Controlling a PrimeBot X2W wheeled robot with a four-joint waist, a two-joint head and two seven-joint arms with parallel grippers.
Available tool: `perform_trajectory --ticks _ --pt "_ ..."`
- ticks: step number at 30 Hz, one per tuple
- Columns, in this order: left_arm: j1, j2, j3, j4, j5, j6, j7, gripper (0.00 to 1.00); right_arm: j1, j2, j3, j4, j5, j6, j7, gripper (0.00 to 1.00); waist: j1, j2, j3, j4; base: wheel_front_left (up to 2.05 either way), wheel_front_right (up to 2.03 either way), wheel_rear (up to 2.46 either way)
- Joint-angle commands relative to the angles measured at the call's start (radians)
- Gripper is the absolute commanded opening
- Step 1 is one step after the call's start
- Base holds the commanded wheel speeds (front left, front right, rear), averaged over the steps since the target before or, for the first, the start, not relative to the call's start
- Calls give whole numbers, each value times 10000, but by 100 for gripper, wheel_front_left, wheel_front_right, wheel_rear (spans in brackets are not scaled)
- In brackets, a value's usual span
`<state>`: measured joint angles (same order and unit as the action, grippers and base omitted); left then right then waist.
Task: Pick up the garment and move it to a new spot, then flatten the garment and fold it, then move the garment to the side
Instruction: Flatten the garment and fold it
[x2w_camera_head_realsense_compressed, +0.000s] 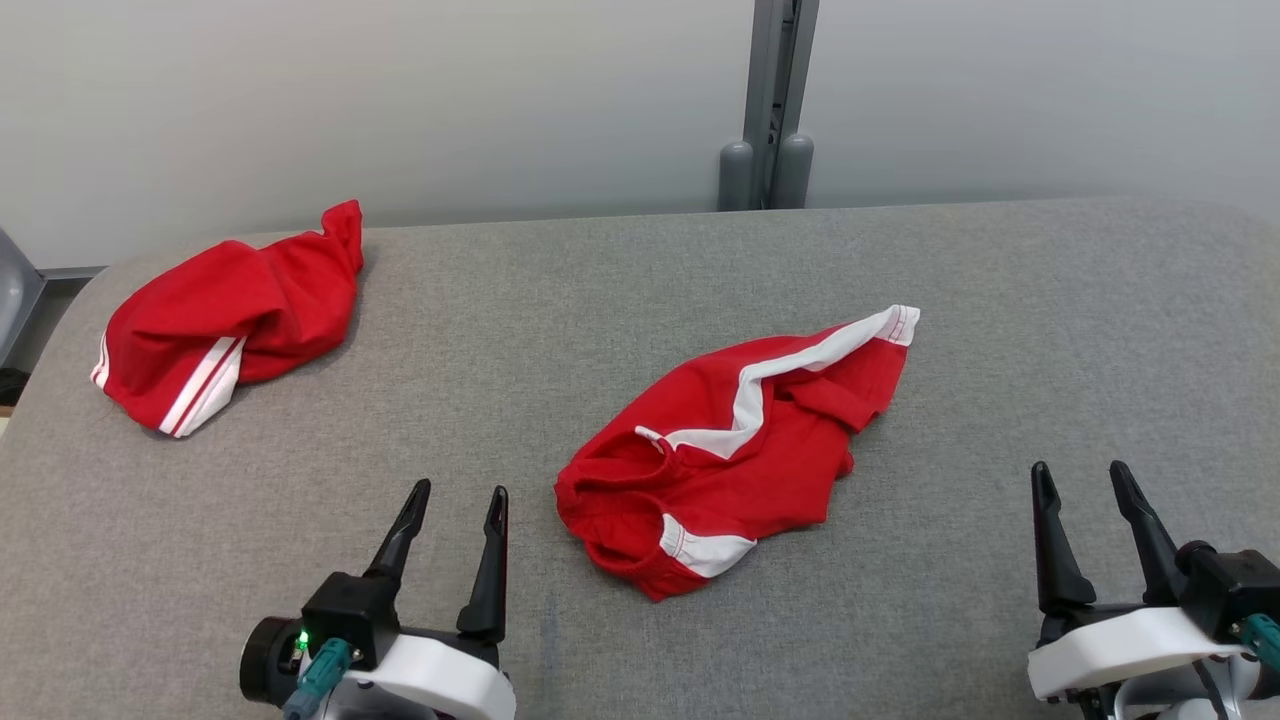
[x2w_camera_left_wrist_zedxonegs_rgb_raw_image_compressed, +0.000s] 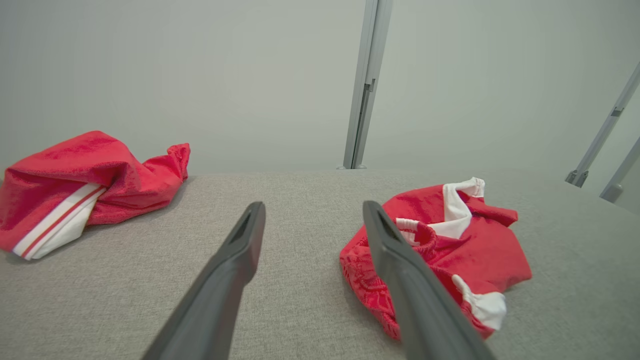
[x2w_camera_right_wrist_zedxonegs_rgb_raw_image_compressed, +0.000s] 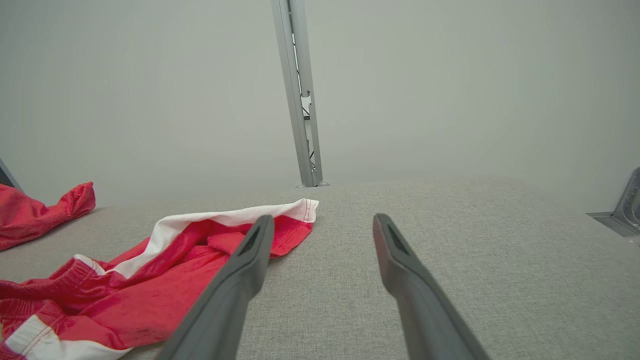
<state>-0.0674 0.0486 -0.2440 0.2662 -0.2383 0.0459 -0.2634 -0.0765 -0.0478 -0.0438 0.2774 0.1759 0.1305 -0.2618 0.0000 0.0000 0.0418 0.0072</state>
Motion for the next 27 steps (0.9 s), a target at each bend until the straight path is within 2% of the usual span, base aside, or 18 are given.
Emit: perform_trajectory --ticks 1,9,16,18,23,27 --pt "-32 35 -47 -12 -22 -17 -19 100 35 -51 -10 -34 26 5 -48 100 0 0 6 -7 0 0 0" --pt "-1092 36 -1178 1010 245 -587 8 100 -128 -51 106 13 70 5 -48 100 0 0 97 -173 0 0 0" --pt "-2713 38 -2688 2488 -173 -944 1266 100 -288 -52 219 138 103 3 -49 100 0 0 225 -609 0 0 0" --pt "-3263 38 -3060 3002 -448 -802 1905 100 -306 -51 229 148 71 5 -49 100 0 0 310 -793 0 0 0" --pt "-3966 39 -3421 3843 -897 -419 2605 100 -386 -52 316 184 71 5 -49 100 0 0 418 -1109 0 0 0" --pt "-4264 36 -3669 4315 -1135 -362 3002 100 -399 -49 342 201 68 5 -49 100 0 0 454 -1244 0 0 0"
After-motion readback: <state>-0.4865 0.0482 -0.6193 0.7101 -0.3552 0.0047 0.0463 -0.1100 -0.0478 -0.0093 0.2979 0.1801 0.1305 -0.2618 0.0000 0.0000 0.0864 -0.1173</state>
